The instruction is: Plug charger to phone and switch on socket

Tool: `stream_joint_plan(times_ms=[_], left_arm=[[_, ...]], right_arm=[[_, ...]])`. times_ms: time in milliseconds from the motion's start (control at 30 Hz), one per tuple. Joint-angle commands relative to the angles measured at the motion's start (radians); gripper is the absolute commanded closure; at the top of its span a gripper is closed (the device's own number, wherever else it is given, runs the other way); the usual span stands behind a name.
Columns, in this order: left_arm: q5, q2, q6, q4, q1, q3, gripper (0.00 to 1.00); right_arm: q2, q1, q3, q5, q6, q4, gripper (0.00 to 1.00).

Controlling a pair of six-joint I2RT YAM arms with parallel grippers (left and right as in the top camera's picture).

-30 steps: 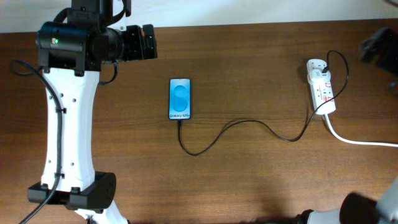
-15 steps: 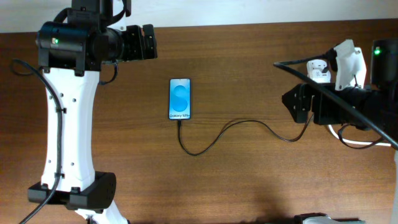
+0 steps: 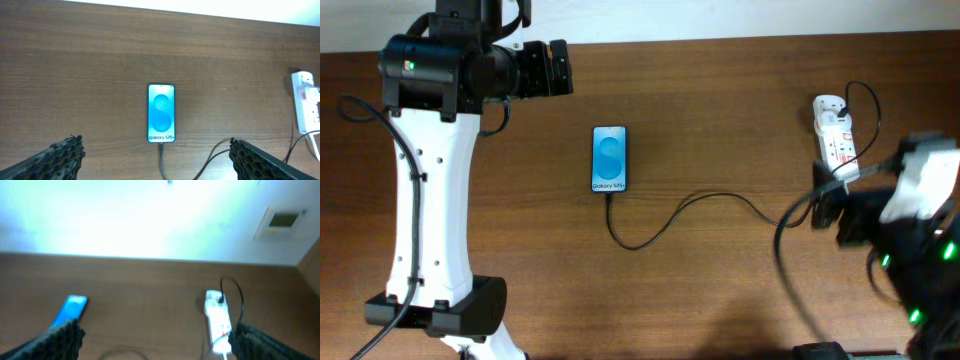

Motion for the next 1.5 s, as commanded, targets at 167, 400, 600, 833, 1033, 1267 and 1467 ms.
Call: stream_joint_plan(times_ms=[167, 400, 600, 833, 1033, 1267, 1467], left_arm=[[-0.008, -0.002, 0.002, -0.001, 0.0, -0.001, 0.01], [-0.008, -0.002, 0.002, -0.001, 0.001, -0.001, 0.01], [-0.008, -0.002, 0.002, -0.001, 0.001, -0.001, 0.01], [-0.008, -0.002, 0.002, -0.001, 0.0, -0.001, 0.01], [-0.008, -0.002, 0.002, -0.001, 0.0, -0.001, 0.01], [-0.008, -0.002, 0.002, -0.001, 0.0, -0.001, 0.0], [-0.008, -0.002, 0.002, -0.001, 0.0, -0.001, 0.01]], right_arm=[[-0.493, -0.059, -0.796, -0.013, -0.056, 0.625, 0.02], [-0.73, -0.059, -1.145, -0.04, -0.041, 0.92, 0.02], [-0.732, -0.058, -1.242, -0.04, -0.042, 0.941, 0.02], [-0.729, -0.057, -1.276, -0.045, -0.042, 0.808, 0.02], [-0.724, -0.057, -1.276, -0.044, -0.042, 0.809, 0.02], [-0.724, -0.057, -1.276, -0.044, -0.042, 0.809, 0.02], [-0.724, -0.057, -1.276, -0.044, -0.042, 0.809, 0.02]])
